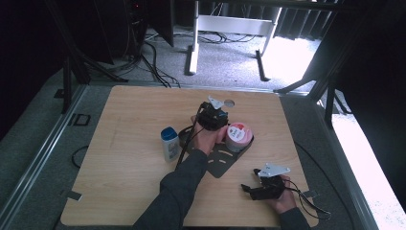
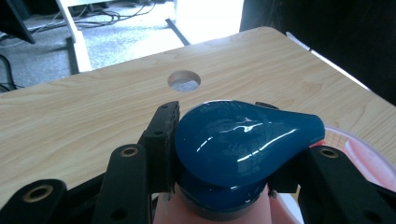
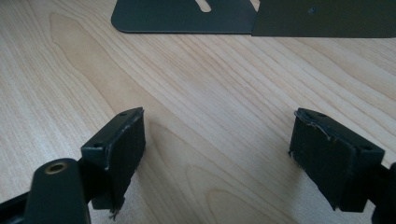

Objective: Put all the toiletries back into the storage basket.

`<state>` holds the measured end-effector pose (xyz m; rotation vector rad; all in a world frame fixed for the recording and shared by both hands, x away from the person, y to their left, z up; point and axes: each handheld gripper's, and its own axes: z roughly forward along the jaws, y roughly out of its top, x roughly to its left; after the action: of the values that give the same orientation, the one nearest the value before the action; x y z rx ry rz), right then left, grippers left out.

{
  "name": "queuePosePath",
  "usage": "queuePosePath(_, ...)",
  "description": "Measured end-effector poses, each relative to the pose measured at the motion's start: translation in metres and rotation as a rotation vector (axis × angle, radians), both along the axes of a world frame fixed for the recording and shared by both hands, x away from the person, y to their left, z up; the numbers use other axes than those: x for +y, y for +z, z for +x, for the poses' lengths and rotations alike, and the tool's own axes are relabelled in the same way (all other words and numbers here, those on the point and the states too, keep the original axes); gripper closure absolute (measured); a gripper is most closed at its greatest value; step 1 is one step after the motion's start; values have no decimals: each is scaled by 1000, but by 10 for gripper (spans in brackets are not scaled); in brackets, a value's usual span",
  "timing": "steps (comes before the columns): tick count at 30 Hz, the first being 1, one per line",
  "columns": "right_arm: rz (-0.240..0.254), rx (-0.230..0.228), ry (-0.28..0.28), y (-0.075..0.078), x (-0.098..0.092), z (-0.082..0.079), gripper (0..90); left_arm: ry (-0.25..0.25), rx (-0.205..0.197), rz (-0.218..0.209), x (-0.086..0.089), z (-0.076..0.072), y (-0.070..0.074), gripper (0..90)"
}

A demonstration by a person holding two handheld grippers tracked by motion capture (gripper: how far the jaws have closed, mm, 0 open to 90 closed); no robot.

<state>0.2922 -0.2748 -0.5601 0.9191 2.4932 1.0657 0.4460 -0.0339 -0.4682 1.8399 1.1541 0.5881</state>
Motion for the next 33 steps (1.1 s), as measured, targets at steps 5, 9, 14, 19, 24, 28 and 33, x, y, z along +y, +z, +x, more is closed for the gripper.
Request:
queuePosePath(5, 0, 0, 1, 0, 0, 0, 180, 7, -5, -1, -2, 0, -1, 530)
queuePosePath(9, -1, 0, 1, 0, 0, 0, 181, 7, -9, -2, -2, 1, -1, 530)
queuePosePath(14, -1, 0, 2, 0, 0, 0, 180, 9, -16, -1, -3, 1, -1, 530)
queuePosePath(19, -1, -1, 3, 0, 0, 0, 180, 4, -21, 8, -4, 1, -2, 529)
queuePosePath(24, 0, -1, 3, 0, 0, 0, 180, -1, -20, 18, -4, 0, -2, 528)
queuePosePath(28, -1, 0, 2, 0, 0, 0, 180, -2, -28, 40, -7, -2, -2, 526)
queuePosePath(33, 0, 0, 2, 0, 0, 0, 180, -1, -26, 43, -7, -2, -2, 523)
